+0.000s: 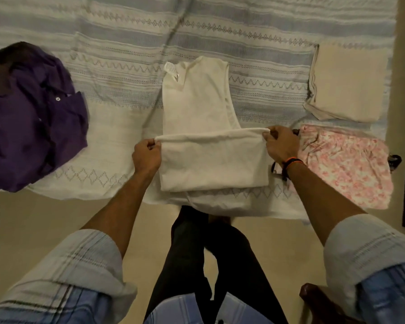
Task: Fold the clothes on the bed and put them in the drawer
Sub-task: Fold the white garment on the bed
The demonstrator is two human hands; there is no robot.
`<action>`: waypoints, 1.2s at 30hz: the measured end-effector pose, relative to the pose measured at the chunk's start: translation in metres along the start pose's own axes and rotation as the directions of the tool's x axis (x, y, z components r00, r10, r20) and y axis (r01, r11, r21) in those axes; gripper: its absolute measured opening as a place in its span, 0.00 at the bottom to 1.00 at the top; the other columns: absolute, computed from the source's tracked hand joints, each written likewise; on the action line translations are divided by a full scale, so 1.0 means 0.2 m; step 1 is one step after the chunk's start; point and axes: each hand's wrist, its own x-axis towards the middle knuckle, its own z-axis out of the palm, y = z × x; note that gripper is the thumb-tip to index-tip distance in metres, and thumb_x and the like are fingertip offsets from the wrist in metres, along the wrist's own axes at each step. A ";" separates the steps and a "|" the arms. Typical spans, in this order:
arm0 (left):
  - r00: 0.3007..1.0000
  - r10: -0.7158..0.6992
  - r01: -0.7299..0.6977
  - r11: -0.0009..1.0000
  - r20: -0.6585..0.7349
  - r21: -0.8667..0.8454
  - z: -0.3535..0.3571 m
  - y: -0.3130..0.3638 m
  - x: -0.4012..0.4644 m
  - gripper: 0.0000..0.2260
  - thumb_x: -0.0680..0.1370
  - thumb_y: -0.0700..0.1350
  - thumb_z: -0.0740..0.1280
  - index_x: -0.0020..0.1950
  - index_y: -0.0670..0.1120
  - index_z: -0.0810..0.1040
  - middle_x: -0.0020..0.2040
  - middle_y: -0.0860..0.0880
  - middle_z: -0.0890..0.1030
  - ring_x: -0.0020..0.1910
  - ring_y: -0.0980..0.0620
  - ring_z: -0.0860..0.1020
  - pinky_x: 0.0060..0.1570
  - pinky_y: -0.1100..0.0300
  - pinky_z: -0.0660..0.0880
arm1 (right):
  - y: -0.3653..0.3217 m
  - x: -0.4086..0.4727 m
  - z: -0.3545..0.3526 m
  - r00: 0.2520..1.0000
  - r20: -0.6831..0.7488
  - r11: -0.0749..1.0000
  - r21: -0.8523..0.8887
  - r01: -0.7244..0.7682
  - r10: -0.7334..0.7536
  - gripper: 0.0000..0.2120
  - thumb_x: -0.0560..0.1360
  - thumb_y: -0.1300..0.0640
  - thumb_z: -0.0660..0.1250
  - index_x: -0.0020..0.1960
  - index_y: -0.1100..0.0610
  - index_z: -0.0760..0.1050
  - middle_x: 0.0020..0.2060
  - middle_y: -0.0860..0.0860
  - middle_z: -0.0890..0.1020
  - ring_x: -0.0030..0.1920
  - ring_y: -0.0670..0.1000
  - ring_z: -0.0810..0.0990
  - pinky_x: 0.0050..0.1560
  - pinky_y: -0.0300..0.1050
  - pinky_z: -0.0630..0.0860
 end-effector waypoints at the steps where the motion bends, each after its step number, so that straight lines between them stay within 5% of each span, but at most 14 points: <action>1: 1.000 -0.017 0.017 1.000 -0.004 -0.004 0.02 0.00 0.06 0.11 0.80 0.45 0.65 0.57 0.42 0.82 0.53 0.44 0.83 0.53 0.44 0.80 0.54 0.55 0.75 | 0.00 0.06 0.02 1.000 0.003 1.000 0.002 -0.006 0.006 0.11 0.79 0.58 0.67 0.58 0.62 0.80 0.51 0.56 0.83 0.52 0.54 0.79 0.53 0.42 0.71; 5: 0.999 -0.049 0.049 0.998 -0.022 -0.026 0.09 0.04 0.22 0.10 0.79 0.46 0.66 0.56 0.44 0.82 0.53 0.45 0.83 0.54 0.46 0.80 0.53 0.58 0.75 | -0.01 0.24 0.08 1.000 0.024 1.000 -0.006 -0.013 0.013 0.11 0.78 0.58 0.67 0.57 0.63 0.80 0.52 0.59 0.83 0.55 0.59 0.80 0.56 0.45 0.73; 10: 0.998 -0.060 0.059 0.997 -0.034 -0.051 0.14 0.10 0.37 0.10 0.78 0.46 0.66 0.54 0.43 0.83 0.50 0.45 0.84 0.52 0.45 0.81 0.56 0.51 0.78 | -0.04 0.40 0.13 0.999 0.013 0.998 -0.047 -0.035 0.036 0.13 0.79 0.57 0.66 0.60 0.61 0.79 0.55 0.57 0.83 0.58 0.56 0.79 0.53 0.35 0.66; 13: 0.995 -0.019 0.026 0.997 -0.096 0.071 0.16 0.11 0.34 0.12 0.78 0.42 0.64 0.61 0.43 0.78 0.58 0.44 0.81 0.58 0.45 0.78 0.59 0.56 0.73 | -0.05 0.37 0.18 0.999 -0.032 0.990 -0.139 0.024 -0.029 0.16 0.79 0.55 0.65 0.64 0.61 0.74 0.60 0.58 0.79 0.61 0.58 0.76 0.61 0.46 0.69; 16: 0.948 0.299 -0.254 0.920 -0.112 0.300 0.21 0.07 0.21 0.16 0.78 0.39 0.65 0.66 0.40 0.73 0.65 0.40 0.74 0.64 0.41 0.72 0.65 0.51 0.68 | -0.06 0.20 0.29 0.967 -0.017 0.911 -0.339 0.235 -0.255 0.23 0.79 0.52 0.64 0.70 0.62 0.67 0.67 0.59 0.72 0.67 0.60 0.70 0.68 0.56 0.68; 18: 0.847 0.529 -0.501 0.765 0.048 0.405 0.31 0.01 0.12 0.19 0.78 0.41 0.65 0.68 0.37 0.71 0.69 0.37 0.71 0.68 0.38 0.69 0.69 0.46 0.65 | -0.08 0.05 0.41 0.907 0.111 0.841 -0.341 0.419 -0.407 0.26 0.80 0.51 0.63 0.73 0.62 0.65 0.72 0.61 0.69 0.71 0.60 0.67 0.72 0.57 0.65; 20: 0.783 0.586 -0.607 0.649 0.207 0.459 0.43 -0.05 0.06 0.23 0.80 0.44 0.64 0.72 0.36 0.67 0.74 0.36 0.65 0.73 0.37 0.64 0.72 0.44 0.62 | -0.05 -0.06 0.56 0.835 0.244 0.739 -0.388 0.550 -0.493 0.29 0.80 0.48 0.60 0.76 0.62 0.62 0.76 0.61 0.63 0.75 0.60 0.63 0.74 0.55 0.62; 25: 0.790 0.525 -0.602 0.567 0.315 0.563 0.58 -0.20 0.06 0.32 0.82 0.54 0.54 0.79 0.38 0.49 0.80 0.39 0.46 0.79 0.41 0.45 0.77 0.47 0.46 | 0.07 -0.07 0.76 0.793 0.319 0.640 -0.471 0.607 -0.519 0.33 0.82 0.44 0.53 0.80 0.60 0.51 0.80 0.60 0.51 0.80 0.57 0.50 0.78 0.57 0.49; 32: 0.822 0.477 -0.547 0.513 0.310 0.662 0.41 -0.38 0.13 0.35 0.81 0.62 0.50 0.80 0.43 0.44 0.81 0.46 0.42 0.79 0.46 0.42 0.77 0.43 0.45 | 0.35 0.04 0.52 0.852 0.297 0.647 -0.556 0.521 -0.432 0.38 0.81 0.37 0.46 0.81 0.61 0.44 0.80 0.57 0.46 0.80 0.53 0.44 0.79 0.54 0.45; 36: 0.852 0.416 -0.505 0.497 0.317 0.705 0.34 -0.34 0.08 0.36 0.81 0.61 0.51 0.80 0.40 0.43 0.80 0.42 0.41 0.79 0.41 0.41 0.76 0.40 0.44 | 0.34 0.02 0.42 0.874 0.289 0.659 -0.576 0.484 -0.390 0.39 0.81 0.37 0.45 0.80 0.62 0.43 0.80 0.58 0.45 0.80 0.56 0.42 0.78 0.60 0.46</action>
